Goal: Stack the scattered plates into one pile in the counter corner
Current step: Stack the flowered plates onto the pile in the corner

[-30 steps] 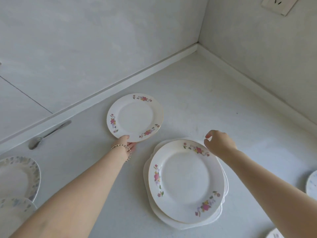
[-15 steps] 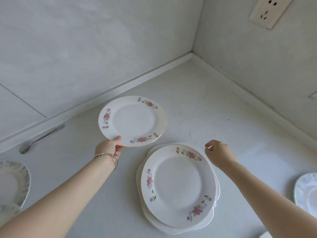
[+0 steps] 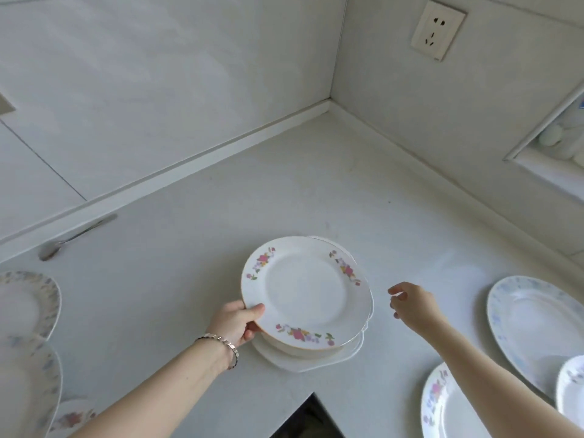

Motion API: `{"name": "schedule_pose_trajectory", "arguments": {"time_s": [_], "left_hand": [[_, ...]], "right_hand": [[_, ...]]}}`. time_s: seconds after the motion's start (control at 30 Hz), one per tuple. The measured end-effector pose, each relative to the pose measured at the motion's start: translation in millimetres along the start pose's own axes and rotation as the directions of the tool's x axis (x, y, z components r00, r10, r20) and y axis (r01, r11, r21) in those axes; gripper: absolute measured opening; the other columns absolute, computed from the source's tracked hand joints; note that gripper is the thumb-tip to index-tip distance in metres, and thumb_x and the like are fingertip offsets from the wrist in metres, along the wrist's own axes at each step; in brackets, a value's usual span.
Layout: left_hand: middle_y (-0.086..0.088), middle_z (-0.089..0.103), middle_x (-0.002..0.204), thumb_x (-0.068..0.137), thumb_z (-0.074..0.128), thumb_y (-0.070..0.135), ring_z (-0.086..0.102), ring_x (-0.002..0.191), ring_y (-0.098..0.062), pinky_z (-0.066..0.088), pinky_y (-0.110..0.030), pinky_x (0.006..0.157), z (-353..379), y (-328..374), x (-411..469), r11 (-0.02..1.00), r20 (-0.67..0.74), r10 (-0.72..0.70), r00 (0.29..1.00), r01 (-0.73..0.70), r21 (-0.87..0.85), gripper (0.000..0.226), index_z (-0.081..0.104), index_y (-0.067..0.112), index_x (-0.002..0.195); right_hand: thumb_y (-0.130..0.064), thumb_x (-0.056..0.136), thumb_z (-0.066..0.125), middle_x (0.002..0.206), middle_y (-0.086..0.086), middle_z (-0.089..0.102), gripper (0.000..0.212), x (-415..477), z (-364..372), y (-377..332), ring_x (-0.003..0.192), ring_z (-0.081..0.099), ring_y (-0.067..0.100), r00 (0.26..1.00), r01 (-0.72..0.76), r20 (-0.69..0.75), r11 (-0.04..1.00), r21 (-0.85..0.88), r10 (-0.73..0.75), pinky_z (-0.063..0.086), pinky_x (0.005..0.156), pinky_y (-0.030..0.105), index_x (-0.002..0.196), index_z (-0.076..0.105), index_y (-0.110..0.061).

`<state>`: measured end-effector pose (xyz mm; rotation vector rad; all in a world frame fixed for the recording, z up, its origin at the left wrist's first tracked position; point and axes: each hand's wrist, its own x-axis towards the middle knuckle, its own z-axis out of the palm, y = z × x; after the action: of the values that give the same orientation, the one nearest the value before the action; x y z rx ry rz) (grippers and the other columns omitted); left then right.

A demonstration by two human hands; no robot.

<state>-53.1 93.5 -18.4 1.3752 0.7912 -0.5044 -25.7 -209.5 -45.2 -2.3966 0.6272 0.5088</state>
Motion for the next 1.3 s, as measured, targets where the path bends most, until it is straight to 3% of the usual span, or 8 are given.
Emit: {"name": "schedule_pose_trajectory", "arguments": {"time_s": [0.13,0.27,0.57,0.67,0.77,0.9,1.1,1.3], "left_hand": [[-0.008,0.06,0.062,0.086,0.059,-0.001,0.047,0.042,-0.011,0.03,-0.011,0.031,8.4,-15.0,2.1,0.989,-0.026,0.027,0.999,-0.023,0.149,0.025,0.058,0.009,0.063],[-0.011,0.057,0.069,0.078,0.065,0.01,0.047,0.059,-0.02,0.029,-0.02,0.045,6.9,-17.4,9.8,0.942,-0.106,0.109,0.988,-0.069,0.328,0.016,0.057,0.008,0.063],[-0.003,0.061,0.053,0.089,0.047,0.04,0.056,0.047,-0.017,0.043,-0.02,0.053,7.9,-14.2,16.3,0.573,-0.118,0.162,0.98,0.004,0.82,0.036,0.052,0.012,0.066],[-0.009,0.07,0.077,0.09,0.045,0.045,0.067,0.071,-0.025,0.049,-0.028,0.069,12.5,-12.6,24.3,0.483,-0.142,0.184,0.973,0.036,0.875,0.037,0.055,0.011,0.08],[-0.009,0.068,0.106,0.092,0.038,0.049,0.056,0.082,-0.025,0.043,-0.028,0.072,16.0,-11.4,28.0,0.337,-0.167,0.247,0.955,0.077,0.938,0.046,0.058,0.01,0.106],[-0.007,0.065,0.099,0.094,0.027,0.051,0.055,0.084,-0.026,0.041,-0.029,0.073,16.9,-15.8,28.3,0.292,-0.178,0.235,0.956,0.106,0.951,0.051,0.057,0.013,0.109],[0.0,0.039,0.061,0.096,0.023,0.041,0.045,0.069,-0.025,0.034,-0.027,0.062,-14.8,-32.5,17.4,0.457,-0.221,0.267,0.938,0.079,0.886,0.043,0.034,0.017,0.062],[-0.001,0.04,0.058,0.087,0.039,0.017,0.043,0.066,-0.026,0.023,-0.024,0.049,-114.4,-51.9,-15.7,0.601,-0.464,0.244,0.851,0.243,0.761,0.031,0.032,0.016,0.057]], "right_hand": [[-0.005,0.085,0.043,0.077,0.006,0.065,0.026,-9.7,-2.1,15.1,0.074,0.067,0.027,1.0,-0.012,-0.001,1.0,0.029,0.012,0.043,0.053,0.023,0.102,0.06,-0.014],[-0.008,0.085,0.045,0.089,0.007,0.068,0.029,-13.2,-2.7,24.4,0.077,0.069,0.028,1.0,-0.017,-0.007,1.0,0.003,0.017,0.047,0.06,0.027,0.107,0.062,-0.014],[-0.01,0.086,0.045,0.098,0.008,0.069,0.031,-14.4,-3.4,23.8,0.077,0.069,0.024,1.0,0.012,0.015,0.999,-0.052,-0.011,0.048,0.06,0.025,0.112,0.062,-0.014],[-0.012,0.087,0.043,0.098,0.005,0.069,0.032,-13.4,-4.9,19.5,0.077,0.068,0.022,0.999,0.024,0.03,0.997,-0.078,-0.022,0.048,0.058,0.025,0.113,0.061,-0.016],[-0.013,0.087,0.042,0.097,0.005,0.068,0.033,-12.3,-7.5,13.4,0.077,0.068,0.022,0.998,0.048,0.036,0.995,-0.092,-0.044,0.052,0.064,0.029,0.115,0.06,-0.015],[-0.013,0.089,0.042,0.086,0.001,0.063,0.033,-15.1,-11.6,-4.3,0.068,0.06,0.019,0.992,0.124,0.028,0.982,-0.146,-0.121,0.046,0.057,0.026,0.118,0.059,-0.016],[-0.023,0.089,0.047,0.1,-0.003,0.066,0.028,-33.9,2.4,-70.8,0.088,0.06,0.022,0.925,0.374,0.152,0.903,-0.213,-0.347,0.04,0.069,0.024,0.113,0.061,-0.024],[-0.025,0.091,0.045,0.105,-0.004,0.069,0.026,-79.4,75.5,-157.6,0.098,0.062,0.019,0.744,0.646,0.425,0.718,-0.26,-0.516,0.043,0.072,0.025,0.112,0.061,-0.024]]}}
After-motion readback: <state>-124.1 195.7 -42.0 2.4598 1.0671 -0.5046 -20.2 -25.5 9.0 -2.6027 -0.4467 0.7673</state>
